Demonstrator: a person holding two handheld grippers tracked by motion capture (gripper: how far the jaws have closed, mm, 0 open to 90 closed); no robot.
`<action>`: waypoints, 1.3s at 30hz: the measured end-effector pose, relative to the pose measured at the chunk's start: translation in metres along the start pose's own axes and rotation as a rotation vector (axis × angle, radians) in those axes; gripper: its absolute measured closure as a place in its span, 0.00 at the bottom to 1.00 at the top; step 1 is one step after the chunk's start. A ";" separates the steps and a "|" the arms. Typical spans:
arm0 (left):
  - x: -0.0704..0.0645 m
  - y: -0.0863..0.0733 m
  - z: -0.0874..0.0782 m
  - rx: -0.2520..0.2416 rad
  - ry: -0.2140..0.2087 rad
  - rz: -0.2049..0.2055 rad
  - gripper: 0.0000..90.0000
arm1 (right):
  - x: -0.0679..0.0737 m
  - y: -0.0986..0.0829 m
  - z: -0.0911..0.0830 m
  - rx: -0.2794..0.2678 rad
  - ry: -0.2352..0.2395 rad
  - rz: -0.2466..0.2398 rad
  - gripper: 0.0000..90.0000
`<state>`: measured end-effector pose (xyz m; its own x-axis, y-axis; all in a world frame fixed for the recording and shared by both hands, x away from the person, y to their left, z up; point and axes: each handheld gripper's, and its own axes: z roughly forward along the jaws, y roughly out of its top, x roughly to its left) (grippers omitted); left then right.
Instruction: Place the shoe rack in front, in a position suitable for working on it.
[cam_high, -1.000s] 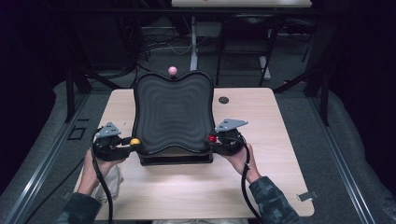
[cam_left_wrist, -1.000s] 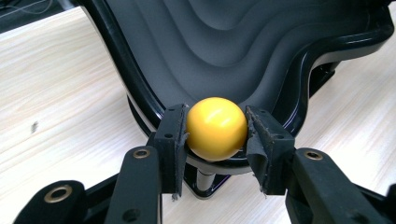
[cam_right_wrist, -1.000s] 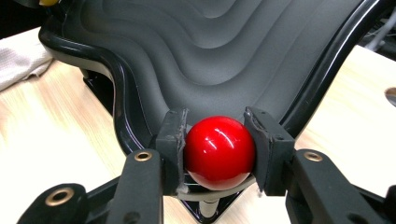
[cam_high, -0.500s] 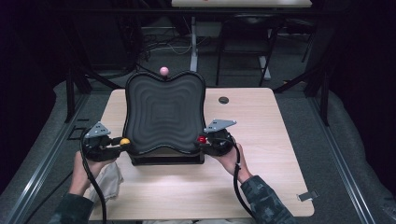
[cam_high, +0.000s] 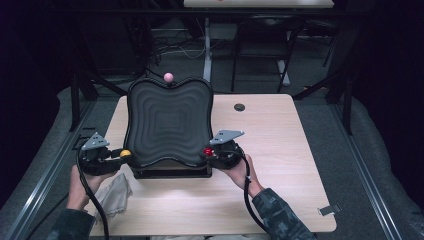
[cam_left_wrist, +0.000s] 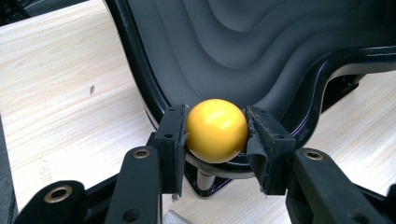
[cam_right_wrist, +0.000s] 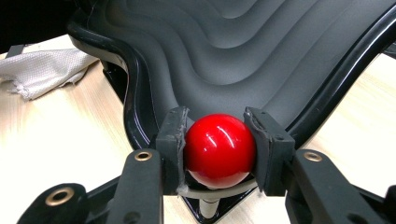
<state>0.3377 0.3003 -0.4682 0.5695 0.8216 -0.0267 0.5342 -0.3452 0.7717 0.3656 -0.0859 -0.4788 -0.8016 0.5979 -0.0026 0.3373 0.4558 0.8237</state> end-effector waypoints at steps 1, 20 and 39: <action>0.000 0.000 0.000 0.000 0.000 0.000 0.66 | 0.000 0.000 0.000 -0.003 0.005 0.003 0.67; 0.000 -0.006 -0.007 0.002 0.011 -0.016 0.66 | 0.013 0.000 -0.001 0.006 0.013 -0.026 0.67; -0.003 -0.068 -0.013 0.107 0.105 -0.152 0.17 | 0.013 -0.001 -0.001 0.004 0.004 -0.024 0.67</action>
<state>0.2914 0.3271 -0.5120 0.4124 0.9085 -0.0670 0.6751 -0.2554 0.6921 0.3540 -0.0791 -0.4788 -0.8112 0.5844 -0.0199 0.3202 0.4725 0.8211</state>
